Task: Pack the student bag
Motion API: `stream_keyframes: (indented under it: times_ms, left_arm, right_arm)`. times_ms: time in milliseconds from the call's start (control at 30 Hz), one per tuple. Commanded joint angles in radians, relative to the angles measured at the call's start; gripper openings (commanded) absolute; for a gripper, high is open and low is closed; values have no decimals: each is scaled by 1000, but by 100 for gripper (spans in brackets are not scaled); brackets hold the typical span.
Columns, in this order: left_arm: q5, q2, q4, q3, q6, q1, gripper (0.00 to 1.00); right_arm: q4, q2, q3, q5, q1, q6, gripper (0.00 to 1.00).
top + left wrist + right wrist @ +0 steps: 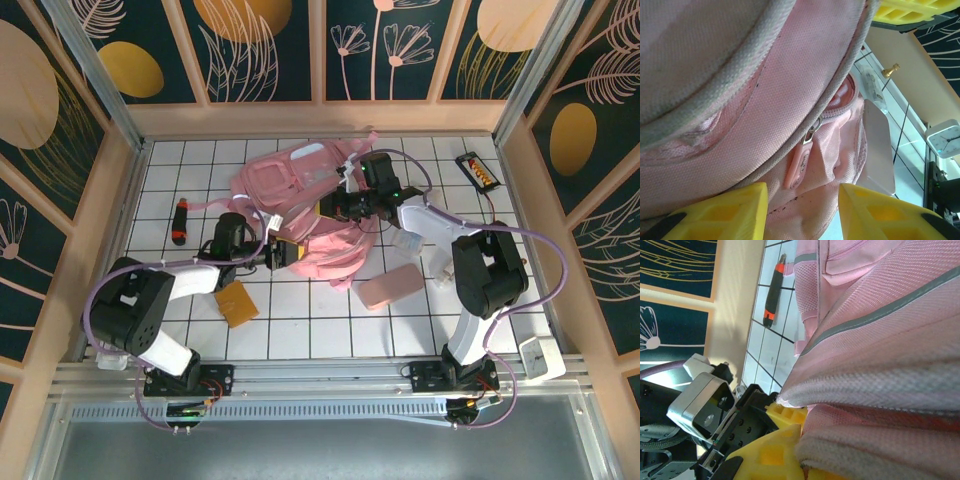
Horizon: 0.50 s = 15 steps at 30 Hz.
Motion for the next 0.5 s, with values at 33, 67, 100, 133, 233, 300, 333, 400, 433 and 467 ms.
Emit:
stream_keyframes:
  times_ms: [33, 67, 100, 133, 233, 300, 333, 400, 433, 467]
  left_arm:
    - [40, 45, 35, 54, -28, 2, 41]
    - [47, 51, 37, 57, -27, 1, 40]
    - [58, 56, 40, 59, -27, 1, 39]
    - [71, 62, 45, 61, -30, 0, 36]
    - [112, 70, 43, 73, -38, -4, 21]
    - [129, 67, 47, 69, -40, -6, 16]
    - [139, 64, 53, 63, -47, -7, 13]
    - [150, 64, 70, 55, -64, -7, 14]
    - [145, 67, 69, 53, -68, -8, 16]
    - [136, 70, 63, 53, -68, -7, 20]
  right_arm:
    - [27, 17, 14, -36, 19, 11, 0]
    - [31, 16, 14, -38, 19, 13, 0]
    - [33, 16, 14, -38, 19, 16, 0]
    - [37, 15, 13, -41, 19, 19, 0]
    - [44, 17, 10, -44, 19, 26, 0]
    - [44, 17, 10, -43, 19, 27, 0]
    - [45, 17, 10, -43, 19, 28, 0]
    - [48, 17, 11, -43, 20, 32, 0]
    - [51, 19, 12, -44, 19, 35, 0]
    - [54, 19, 13, -46, 20, 38, 0]
